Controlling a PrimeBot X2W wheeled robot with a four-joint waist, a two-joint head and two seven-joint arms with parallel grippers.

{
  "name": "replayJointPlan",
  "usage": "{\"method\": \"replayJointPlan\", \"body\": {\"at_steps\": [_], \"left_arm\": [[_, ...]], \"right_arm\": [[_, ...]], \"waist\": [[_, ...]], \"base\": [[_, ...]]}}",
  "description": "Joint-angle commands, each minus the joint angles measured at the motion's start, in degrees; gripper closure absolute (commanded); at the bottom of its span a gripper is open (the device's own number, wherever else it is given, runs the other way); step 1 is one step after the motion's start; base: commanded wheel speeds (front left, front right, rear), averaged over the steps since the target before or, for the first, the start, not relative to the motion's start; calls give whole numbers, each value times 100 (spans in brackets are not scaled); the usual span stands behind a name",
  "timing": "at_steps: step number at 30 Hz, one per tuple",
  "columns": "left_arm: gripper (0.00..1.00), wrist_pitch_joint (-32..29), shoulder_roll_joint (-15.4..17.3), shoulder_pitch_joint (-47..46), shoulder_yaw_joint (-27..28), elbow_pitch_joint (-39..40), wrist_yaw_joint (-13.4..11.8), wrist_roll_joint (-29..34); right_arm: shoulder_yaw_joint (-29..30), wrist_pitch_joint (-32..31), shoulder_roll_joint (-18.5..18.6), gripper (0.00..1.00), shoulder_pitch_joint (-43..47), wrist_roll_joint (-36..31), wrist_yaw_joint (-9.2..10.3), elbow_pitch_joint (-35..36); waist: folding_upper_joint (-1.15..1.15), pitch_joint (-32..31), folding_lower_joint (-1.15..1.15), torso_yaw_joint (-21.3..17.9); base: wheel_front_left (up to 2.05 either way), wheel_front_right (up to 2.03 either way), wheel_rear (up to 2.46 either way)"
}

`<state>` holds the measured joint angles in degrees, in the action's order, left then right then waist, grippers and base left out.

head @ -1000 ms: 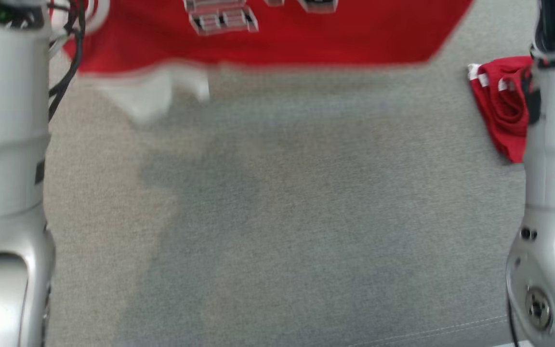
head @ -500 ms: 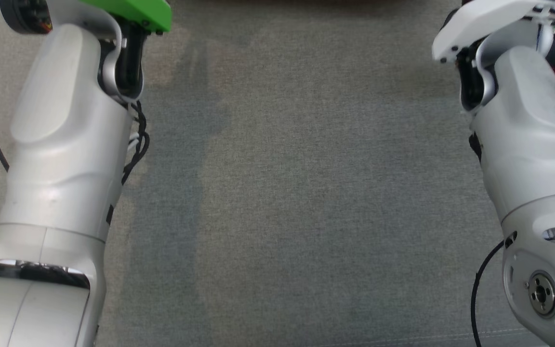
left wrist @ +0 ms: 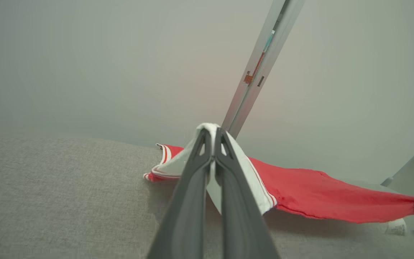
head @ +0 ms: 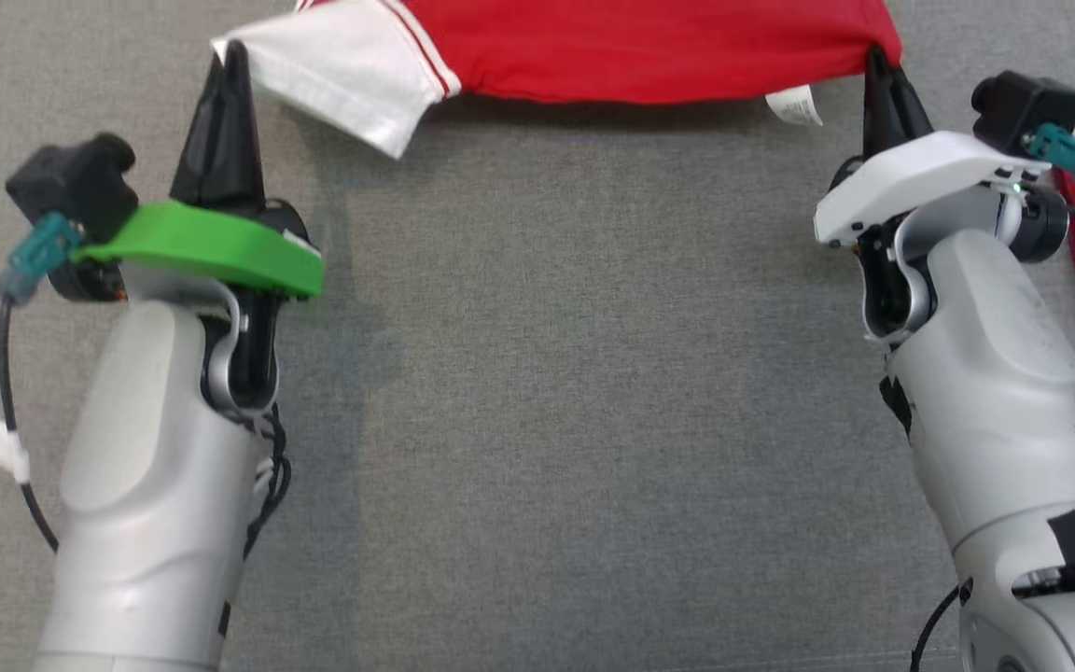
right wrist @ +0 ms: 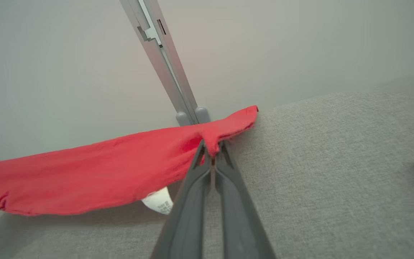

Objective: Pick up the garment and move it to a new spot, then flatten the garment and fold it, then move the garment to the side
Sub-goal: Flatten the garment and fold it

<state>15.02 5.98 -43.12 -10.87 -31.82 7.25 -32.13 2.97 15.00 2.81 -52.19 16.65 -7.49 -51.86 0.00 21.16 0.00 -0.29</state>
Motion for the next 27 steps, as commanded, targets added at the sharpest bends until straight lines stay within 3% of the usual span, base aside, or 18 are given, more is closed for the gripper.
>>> {"method": "replayJointPlan", "body": {"at_steps": [1, 12, 21, 27], "left_arm": [[100, 18, -2, 302, 58, 170, 18, 20], [100, -221, 106, 2940, -69, 1736, -64, -214], [100, -1044, 283, 4982, -65, 3803, -800, -383], [100, -1457, 388, 5730, -103, 4531, -1142, -416]], "right_arm": [[-62, 23, 16, 100, 252, 79, 1, 108], [-390, 21, 39, 100, 2324, 295, 1, 1268], [-51, -209, 21, 100, 3970, 605, 1, 2436], [-30, -688, 19, 100, 4934, 846, 1, 3336]], "waist": [[0, -365, 0, -114], [0, -1688, 0, -69], [0, -2249, 0, 10], [0, -2253, 0, 8]], "base": [[0, 0, 0], [0, 0, 0], [0, 0, 0], [0, 0, 0]]}}
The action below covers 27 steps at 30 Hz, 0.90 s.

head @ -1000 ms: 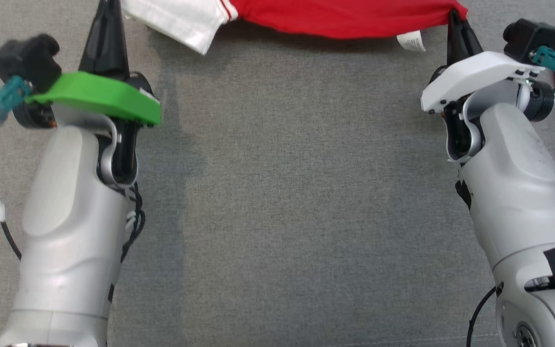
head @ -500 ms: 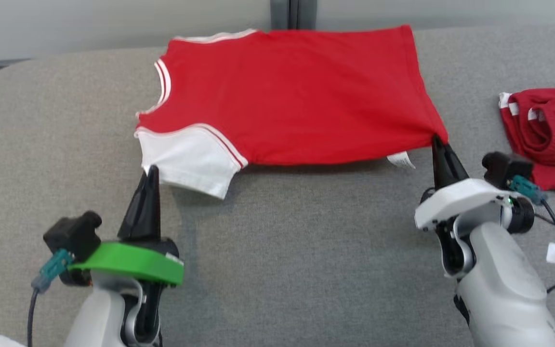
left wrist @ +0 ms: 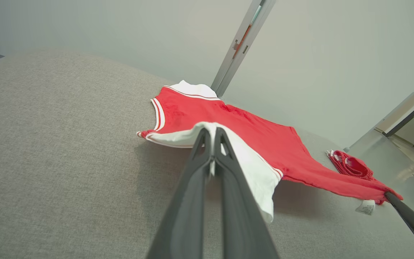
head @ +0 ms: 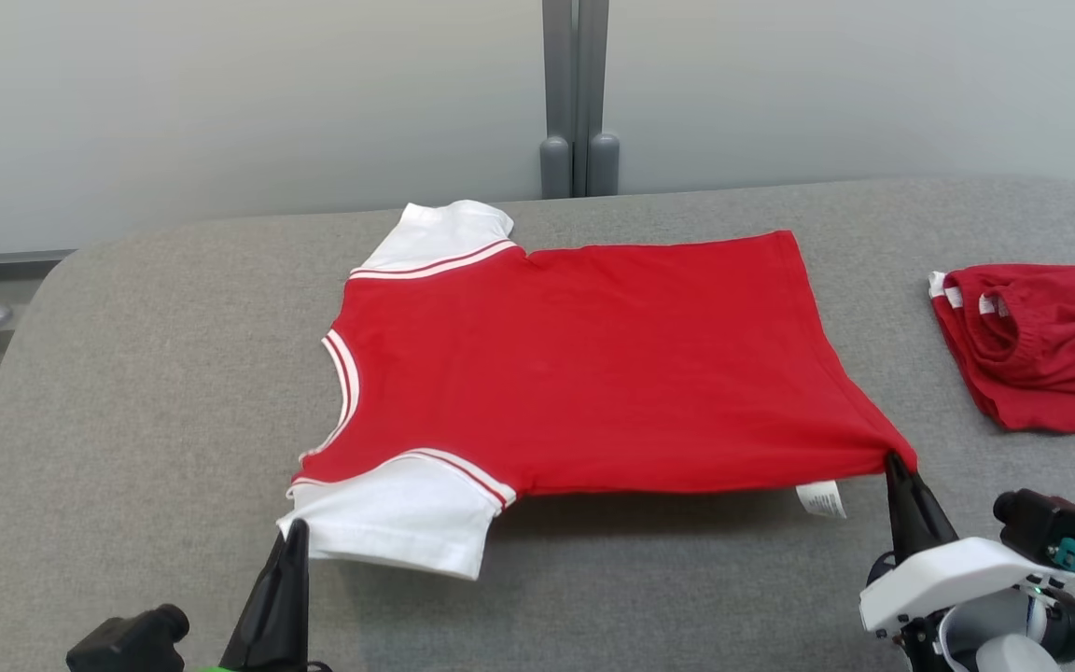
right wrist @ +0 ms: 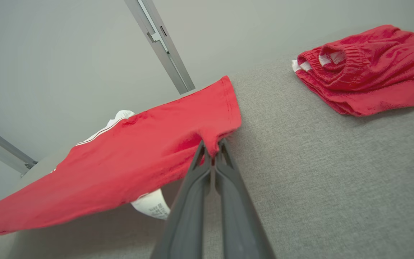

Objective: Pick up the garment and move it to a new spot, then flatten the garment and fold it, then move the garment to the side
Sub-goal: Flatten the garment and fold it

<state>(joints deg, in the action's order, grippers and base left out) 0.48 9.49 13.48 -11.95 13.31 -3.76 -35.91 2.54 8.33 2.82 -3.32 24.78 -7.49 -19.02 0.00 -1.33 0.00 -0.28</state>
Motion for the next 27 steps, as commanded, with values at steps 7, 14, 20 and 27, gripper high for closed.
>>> {"method": "replayJointPlan", "body": {"at_steps": [7, 14, 20, 27], "left_arm": [[100, -118, -44, 99, -70, -163, -91, -129], [100, 71, -116, -468, -9, -828, -30, -82], [100, 331, -215, -1269, -42, -1357, 152, -13], [100, 543, -240, -2608, -180, -2297, 429, 193]], "right_arm": [[-54, -361, 16, 100, 384, 216, 1, 253], [-210, -308, 14, 100, -89, 376, 1, -306], [-266, -215, 14, 100, -621, 760, 1, -871], [-65, -29, 15, 100, -1391, 989, 1, -1446]], "waist": [[0, 175, 0, -59], [0, 487, 0, -105], [0, 697, 0, -27], [0, 954, 0, -9]], "base": [[0, 0, 0], [0, 0, 0], [0, 0, 0], [0, 0, 0]]}}
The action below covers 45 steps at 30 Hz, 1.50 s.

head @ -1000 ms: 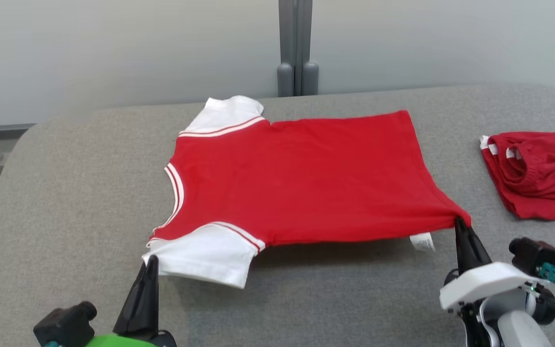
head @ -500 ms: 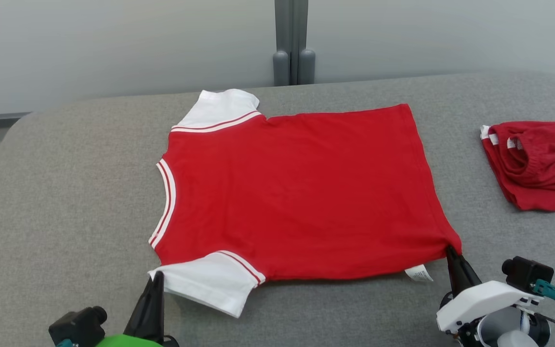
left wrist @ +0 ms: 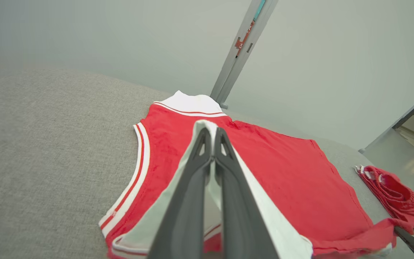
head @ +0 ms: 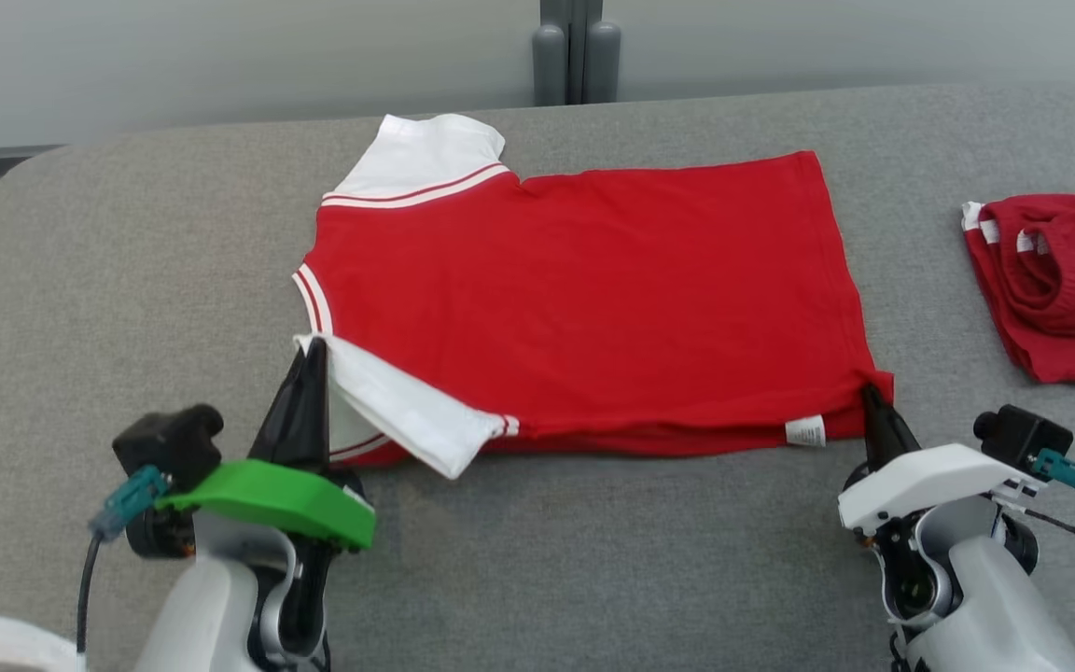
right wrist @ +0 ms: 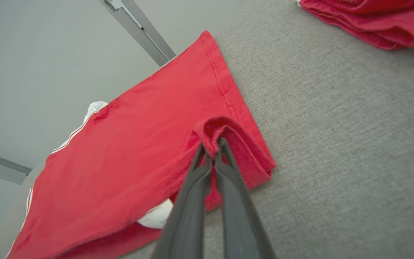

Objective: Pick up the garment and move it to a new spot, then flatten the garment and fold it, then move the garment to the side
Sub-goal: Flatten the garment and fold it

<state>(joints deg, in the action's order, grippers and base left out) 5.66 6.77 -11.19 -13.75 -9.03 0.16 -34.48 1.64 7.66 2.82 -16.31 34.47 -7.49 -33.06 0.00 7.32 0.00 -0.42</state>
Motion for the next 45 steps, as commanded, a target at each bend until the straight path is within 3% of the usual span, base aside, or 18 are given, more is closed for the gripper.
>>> {"method": "replayJointPlan", "body": {"at_steps": [1, 8, 17, 19, 20, 21, 22, 23, 30, 36, 41, 45], "left_arm": [[100, 44, 23, -308, -13, -216, 60, 69], [100, -57, 48, -1426, -155, -1331, 235, 206], [100, 9, 6, -2191, -222, -2380, 304, 265], [100, 52, -3, -2339, -227, -2614, 321, 273], [100, 72, -3, -2423, -224, -2750, 328, 274], [96, 122, 2, -2490, -216, -2843, 330, 285], [41, 179, 2, -2574, -219, -2963, 337, 300], [0, 226, -1, -2628, -229, -3050, 343, 307], [0, 558, -37, -2865, -225, -3475, 453, 233], [0, 516, 190, -2480, -241, -3330, 536, 166], [0, -78, 524, -1918, -314, -2862, 440, 126], [0, -801, 689, -1363, -336, -2424, 240, -22]], "right_arm": [[66, 70, 16, 100, -197, 42, 1, -128], [-21, 181, 18, 100, -892, 95, 1, -730], [-58, 275, 18, 100, -1534, -104, 1, -1448], [-62, 287, 18, 72, -1702, -100, 1, -1607], [-57, 307, 18, 0, -1782, -122, 1, -1708], [-50, 313, 17, 0, -1850, -142, 1, -1796], [-41, 346, 17, 0, -1943, -172, 1, -1906], [-43, 385, 17, 0, -2018, -204, 1, -1976], [-228, 586, 16, 0, -2373, -157, 1, -2358], [-100, 728, 18, 0, -2134, -1183, 1, -2242], [257, 620, 15, 0, -1657, -2078, 1, -1722], [448, 215, 16, 0, -1157, -2399, 1, -1016]], "waist": [[0, 127, 0, -1], [0, 359, 0, -110], [0, 459, 0, -192], [0, 469, 0, -202], [0, 472, 0, -209], [0, 474, 0, -215], [0, 475, 0, -221], [0, 474, 0, -226], [0, 388, 0, -241], [0, 169, 0, -229], [0, -45, 0, -164], [0, -130, 0, -124]], "base": [[0, 0, 0], [0, 0, 0], [0, 0, 0], [0, 0, 0], [0, 0, 0], [0, 0, 0], [0, 0, 0], [0, 0, 0], [0, 0, 0], [0, 0, 0], [0, 0, 0], [0, 0, 0]]}}
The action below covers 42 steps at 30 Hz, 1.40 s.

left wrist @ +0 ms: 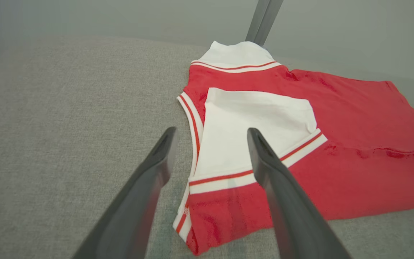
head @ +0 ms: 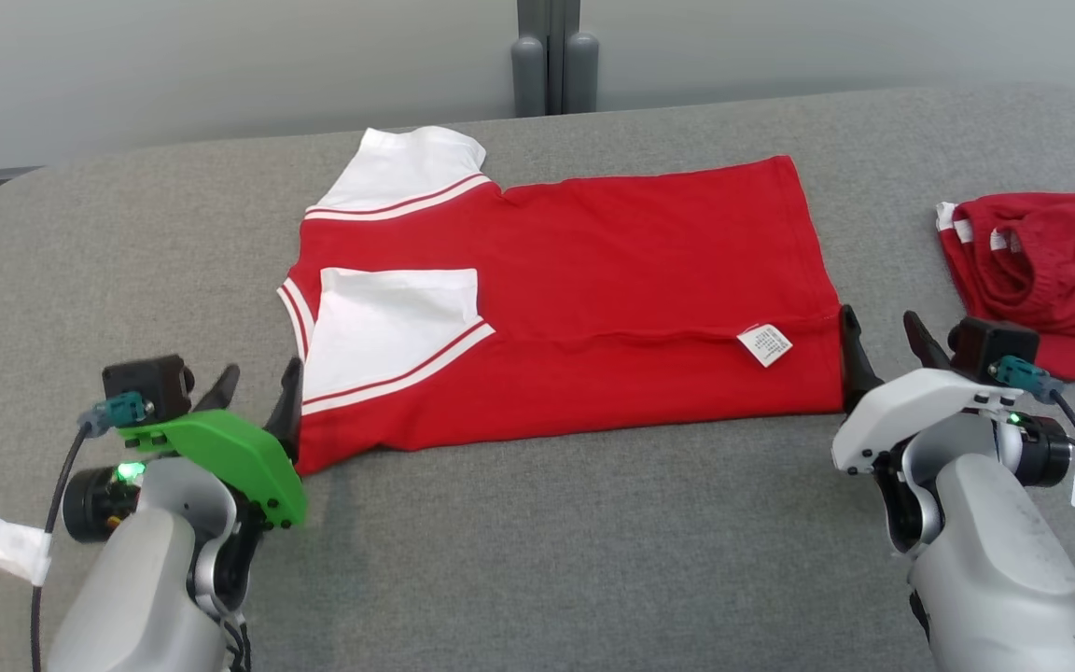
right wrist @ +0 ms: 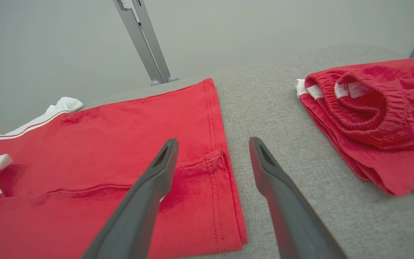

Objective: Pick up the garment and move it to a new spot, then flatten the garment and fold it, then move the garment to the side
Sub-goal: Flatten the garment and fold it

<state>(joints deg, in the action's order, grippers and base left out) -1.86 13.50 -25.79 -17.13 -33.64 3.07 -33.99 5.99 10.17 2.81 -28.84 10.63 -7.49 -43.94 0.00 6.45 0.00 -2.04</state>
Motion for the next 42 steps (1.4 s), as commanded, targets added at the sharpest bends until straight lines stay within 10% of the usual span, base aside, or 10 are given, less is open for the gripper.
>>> {"method": "replayJointPlan", "body": {"at_steps": [1, 17, 19, 26, 37, 42], "left_arm": [[0, -217, 30, 222, 18, 128, -114, -111], [2, -1187, -165, 968, 474, 649, -879, -905], [40, -1169, -238, 875, 528, 588, -885, -1014], [100, -990, -376, 652, 598, 358, -761, -1141], [100, -607, -423, 354, 559, 232, -562, -1074], [100, -537, -401, 367, 517, 339, -512, -1029]], "right_arm": [[47, -142, 17, 0, 212, -33, 1, 255], [47, -1601, 16, 0, 1333, 164, 1, 2374], [74, -1668, 17, 0, 1320, 183, 1, 2374], [141, -1728, 14, 0, 1065, 207, 1, 1968], [20, -1705, 15, 0, 205, 275, 1, 391], [51, -1639, 9, 100, -126, 206, 1, -330]], "waist": [[0, -52, 0, 42], [0, 262, 0, -142], [0, 309, 0, -149], [0, 378, 0, -114], [0, 464, 0, 25], [0, 417, 0, 119]], "base": [[0, 0, 0], [0, 0, 0], [0, 0, 0], [0, 0, 0], [0, 0, 0], [0, 0, 0]]}}
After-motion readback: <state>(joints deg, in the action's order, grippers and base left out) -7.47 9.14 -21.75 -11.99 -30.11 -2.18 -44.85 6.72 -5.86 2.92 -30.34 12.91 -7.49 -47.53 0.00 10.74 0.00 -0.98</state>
